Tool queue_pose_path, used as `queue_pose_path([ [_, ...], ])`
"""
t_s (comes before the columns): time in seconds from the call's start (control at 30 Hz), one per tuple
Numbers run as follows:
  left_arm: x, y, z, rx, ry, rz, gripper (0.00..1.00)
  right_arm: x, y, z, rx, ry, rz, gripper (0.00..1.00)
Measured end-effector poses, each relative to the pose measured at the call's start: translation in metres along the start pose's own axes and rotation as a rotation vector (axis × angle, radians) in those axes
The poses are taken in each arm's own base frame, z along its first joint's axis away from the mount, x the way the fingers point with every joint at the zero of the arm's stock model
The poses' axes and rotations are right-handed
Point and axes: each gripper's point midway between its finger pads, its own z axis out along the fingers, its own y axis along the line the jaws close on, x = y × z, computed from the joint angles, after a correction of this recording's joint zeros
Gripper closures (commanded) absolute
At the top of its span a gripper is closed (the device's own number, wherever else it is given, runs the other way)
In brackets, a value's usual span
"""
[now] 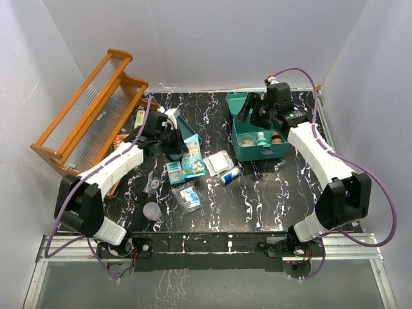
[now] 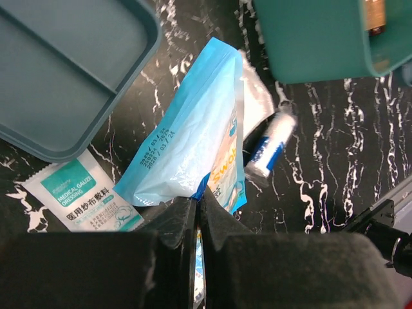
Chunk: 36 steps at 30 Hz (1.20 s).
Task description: Organize the medicine kit
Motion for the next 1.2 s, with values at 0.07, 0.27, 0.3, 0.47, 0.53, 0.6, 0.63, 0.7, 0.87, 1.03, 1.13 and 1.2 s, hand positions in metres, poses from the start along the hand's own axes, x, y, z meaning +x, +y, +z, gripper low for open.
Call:
queue_pose_path([
  [0.07,-0.010,-0.008,-0.012,0.022,-0.040,0.038,1.00,0.000,0.016,-0.001,-0.093,0.007,-0.004,0.28],
  [0.27,-0.042,-0.039,-0.028,0.129,-0.118,0.138,1.00,0.011,0.062,-0.018,-0.391,0.041,-0.069,0.27],
  [0.3,-0.047,-0.045,-0.031,0.149,-0.131,0.152,1.00,0.010,0.068,-0.021,-0.429,0.040,-0.084,0.27],
  [0.47,-0.085,-0.087,-0.055,0.286,-0.232,0.230,1.00,0.009,0.098,-0.038,-0.618,0.037,-0.151,0.27],
  [0.53,-0.097,-0.101,-0.065,0.333,-0.272,0.255,1.00,0.010,0.107,-0.043,-0.665,0.040,-0.170,0.27],
  [0.6,-0.105,-0.112,-0.072,0.371,-0.297,0.272,1.00,0.013,0.114,-0.046,-0.700,0.045,-0.185,0.27],
  [0.63,-0.108,-0.117,-0.075,0.389,-0.307,0.280,1.00,0.014,0.118,-0.048,-0.715,0.045,-0.192,0.28],
  [0.7,-0.112,-0.124,-0.080,0.420,-0.319,0.289,1.00,0.015,0.125,-0.051,-0.744,0.044,-0.205,0.29],
  [0.87,-0.110,-0.132,-0.082,0.468,-0.304,0.291,1.00,0.019,0.138,-0.052,-0.811,0.050,-0.227,0.38],
  [1.03,-0.108,-0.136,-0.083,0.494,-0.293,0.281,1.00,0.028,0.142,-0.042,-0.839,0.090,-0.218,0.55],
  [1.13,-0.109,-0.138,-0.084,0.503,-0.294,0.274,1.00,0.029,0.143,-0.039,-0.850,0.103,-0.207,0.72],
  [1.2,-0.110,-0.139,-0.085,0.506,-0.297,0.270,1.00,0.029,0.145,-0.041,-0.864,0.105,-0.203,0.83],
])
